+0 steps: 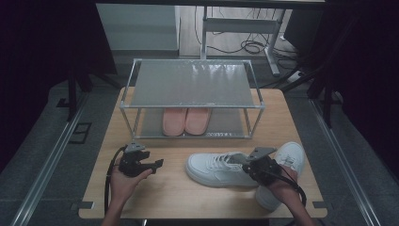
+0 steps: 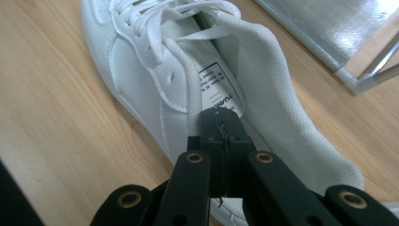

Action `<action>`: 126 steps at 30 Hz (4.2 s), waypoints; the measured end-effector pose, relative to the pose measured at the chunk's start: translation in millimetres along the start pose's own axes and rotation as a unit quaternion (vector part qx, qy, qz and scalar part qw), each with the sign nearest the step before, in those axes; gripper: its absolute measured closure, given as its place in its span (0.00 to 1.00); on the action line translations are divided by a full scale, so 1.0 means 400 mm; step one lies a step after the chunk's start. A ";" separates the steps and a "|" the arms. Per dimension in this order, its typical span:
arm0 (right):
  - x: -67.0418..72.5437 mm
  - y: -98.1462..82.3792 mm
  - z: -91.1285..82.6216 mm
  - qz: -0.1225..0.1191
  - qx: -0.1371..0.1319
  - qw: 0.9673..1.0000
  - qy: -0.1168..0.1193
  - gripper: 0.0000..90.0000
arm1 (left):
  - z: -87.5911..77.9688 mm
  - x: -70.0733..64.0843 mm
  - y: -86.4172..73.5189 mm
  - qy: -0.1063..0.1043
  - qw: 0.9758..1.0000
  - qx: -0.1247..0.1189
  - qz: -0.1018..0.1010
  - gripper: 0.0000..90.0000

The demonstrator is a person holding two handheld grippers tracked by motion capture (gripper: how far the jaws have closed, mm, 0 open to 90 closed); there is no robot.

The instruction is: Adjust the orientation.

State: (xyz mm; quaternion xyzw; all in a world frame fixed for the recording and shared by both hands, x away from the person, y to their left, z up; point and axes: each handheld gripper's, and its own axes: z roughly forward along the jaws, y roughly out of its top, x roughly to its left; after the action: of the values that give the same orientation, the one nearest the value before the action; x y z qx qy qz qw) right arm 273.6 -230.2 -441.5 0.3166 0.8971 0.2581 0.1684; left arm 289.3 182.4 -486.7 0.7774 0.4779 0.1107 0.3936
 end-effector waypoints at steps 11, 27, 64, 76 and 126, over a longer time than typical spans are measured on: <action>0.045 0.036 0.018 -0.014 -0.001 1.000 -0.005 1.00 | -0.005 0.003 0.000 0.002 1.000 -0.003 -0.001 0.35; 0.145 0.079 0.042 -0.049 -0.020 0.995 0.080 1.00 | -0.007 0.008 -0.002 0.005 1.000 -0.002 -0.002 0.35; 0.114 0.091 0.008 -0.038 -0.082 0.989 0.114 0.99 | -0.006 0.009 -0.004 0.004 1.000 0.000 -0.003 0.35; 0.082 -0.029 -0.020 -0.012 -0.060 0.991 0.117 0.99 | -0.004 0.007 -0.004 0.003 1.000 0.001 0.000 0.35; 0.145 -0.043 -0.025 -0.017 -0.091 0.985 0.143 0.93 | 0.000 0.001 -0.004 0.002 1.000 0.003 -0.001 0.35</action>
State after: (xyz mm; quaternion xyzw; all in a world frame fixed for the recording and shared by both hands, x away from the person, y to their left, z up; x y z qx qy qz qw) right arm 217.5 -207.1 -451.4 0.2450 0.8900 0.3779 0.0710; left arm 288.3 183.0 -487.9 0.7782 0.4796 0.1103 0.3901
